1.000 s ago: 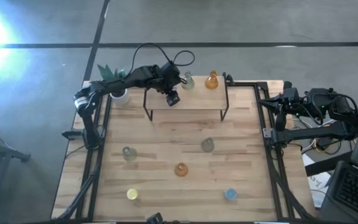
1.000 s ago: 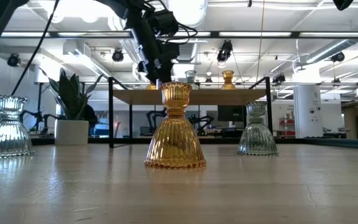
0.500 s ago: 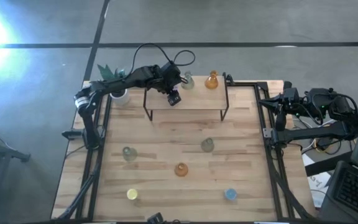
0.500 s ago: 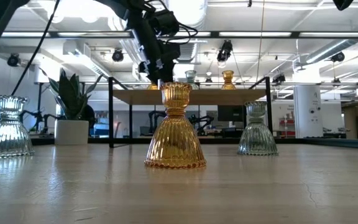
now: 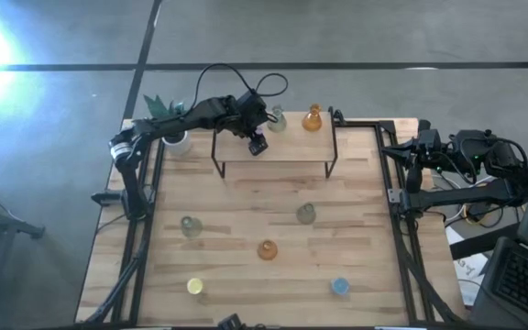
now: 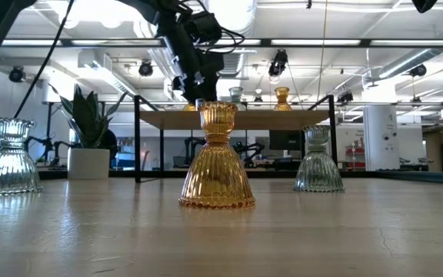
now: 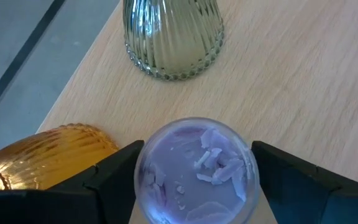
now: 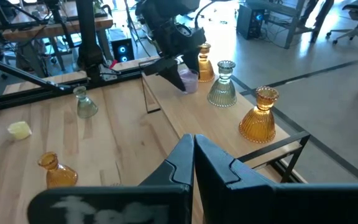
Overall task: Pick & Place candle stick holders
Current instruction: Put the purple scented candle on the shelf, then put the yellow scented candle on the shelf
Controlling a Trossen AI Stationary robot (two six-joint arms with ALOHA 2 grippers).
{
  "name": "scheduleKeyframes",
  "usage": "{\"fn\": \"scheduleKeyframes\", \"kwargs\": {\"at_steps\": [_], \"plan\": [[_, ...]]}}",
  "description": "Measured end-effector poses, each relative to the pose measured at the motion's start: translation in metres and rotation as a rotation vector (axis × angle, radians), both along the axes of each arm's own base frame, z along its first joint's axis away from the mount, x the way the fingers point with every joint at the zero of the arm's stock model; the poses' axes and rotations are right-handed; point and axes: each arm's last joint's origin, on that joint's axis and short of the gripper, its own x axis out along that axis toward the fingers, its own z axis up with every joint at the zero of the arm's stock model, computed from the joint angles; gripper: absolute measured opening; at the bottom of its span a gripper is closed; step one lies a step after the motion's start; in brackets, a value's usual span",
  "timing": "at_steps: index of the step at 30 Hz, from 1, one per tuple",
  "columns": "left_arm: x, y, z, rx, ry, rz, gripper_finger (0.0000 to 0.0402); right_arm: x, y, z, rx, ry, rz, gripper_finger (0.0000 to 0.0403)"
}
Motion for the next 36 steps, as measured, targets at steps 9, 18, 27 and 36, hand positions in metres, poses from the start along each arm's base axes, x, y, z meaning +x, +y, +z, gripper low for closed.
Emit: {"fn": "scheduleKeyframes", "kwargs": {"at_steps": [9,18,27,36], "plan": [[-0.007,-0.004,0.019,-0.001,-0.057,0.011,0.0307,0.0,0.0,0.0,0.0,0.0,0.0,0.0008],[-0.02,-0.013,0.056,0.034,-0.095,0.014,0.0307,0.0,0.0,0.0,0.0,0.0,0.0,0.0008],[-0.052,-0.059,0.104,0.054,-0.086,-0.138,0.0307,0.0,0.0,0.0,0.0,0.0,0.0,0.0008],[-0.085,-0.133,0.124,0.136,-0.068,-0.477,0.0296,0.0,0.0,0.0,0.0,0.0,0.0,0.0008]]}}
